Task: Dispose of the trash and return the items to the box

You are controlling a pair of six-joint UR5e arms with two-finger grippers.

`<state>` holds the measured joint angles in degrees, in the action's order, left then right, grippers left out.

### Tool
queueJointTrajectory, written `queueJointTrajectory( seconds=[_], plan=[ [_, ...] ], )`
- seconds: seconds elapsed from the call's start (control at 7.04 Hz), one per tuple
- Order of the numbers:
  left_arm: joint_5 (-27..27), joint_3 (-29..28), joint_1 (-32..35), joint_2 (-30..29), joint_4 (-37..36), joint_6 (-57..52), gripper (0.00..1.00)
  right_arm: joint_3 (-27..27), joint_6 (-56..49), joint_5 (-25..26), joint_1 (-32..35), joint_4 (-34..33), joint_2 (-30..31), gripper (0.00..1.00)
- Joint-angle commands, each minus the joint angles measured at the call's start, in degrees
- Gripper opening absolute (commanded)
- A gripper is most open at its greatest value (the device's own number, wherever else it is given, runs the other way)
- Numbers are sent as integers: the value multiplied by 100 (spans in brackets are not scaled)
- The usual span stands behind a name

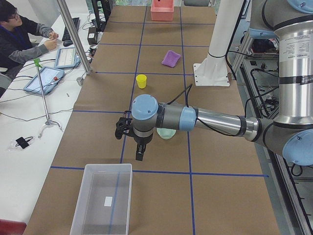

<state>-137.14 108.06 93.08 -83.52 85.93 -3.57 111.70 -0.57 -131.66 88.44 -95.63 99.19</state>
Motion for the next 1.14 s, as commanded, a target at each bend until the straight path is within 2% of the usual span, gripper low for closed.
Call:
queueJointTrajectory(
  seconds=[0.0,0.14,0.71,0.85,0.99],
  plan=[
    [3,84,0,-172,281,57,99,140,56,-131,-20,53,-48,100],
    [-6,-38,-44,-408,284,84,99,2,48,-175,-20,27,-110,100],
    [-164,48,-97,-358,372,66,99,123,-41,-246,-168,53,-128,100],
    [-147,5,-515,-358,346,93,99,124,64,-228,-448,53,-276,100],
    [-103,-4,-806,-349,345,424,99,132,796,-185,-799,53,-521,100]
  ],
)
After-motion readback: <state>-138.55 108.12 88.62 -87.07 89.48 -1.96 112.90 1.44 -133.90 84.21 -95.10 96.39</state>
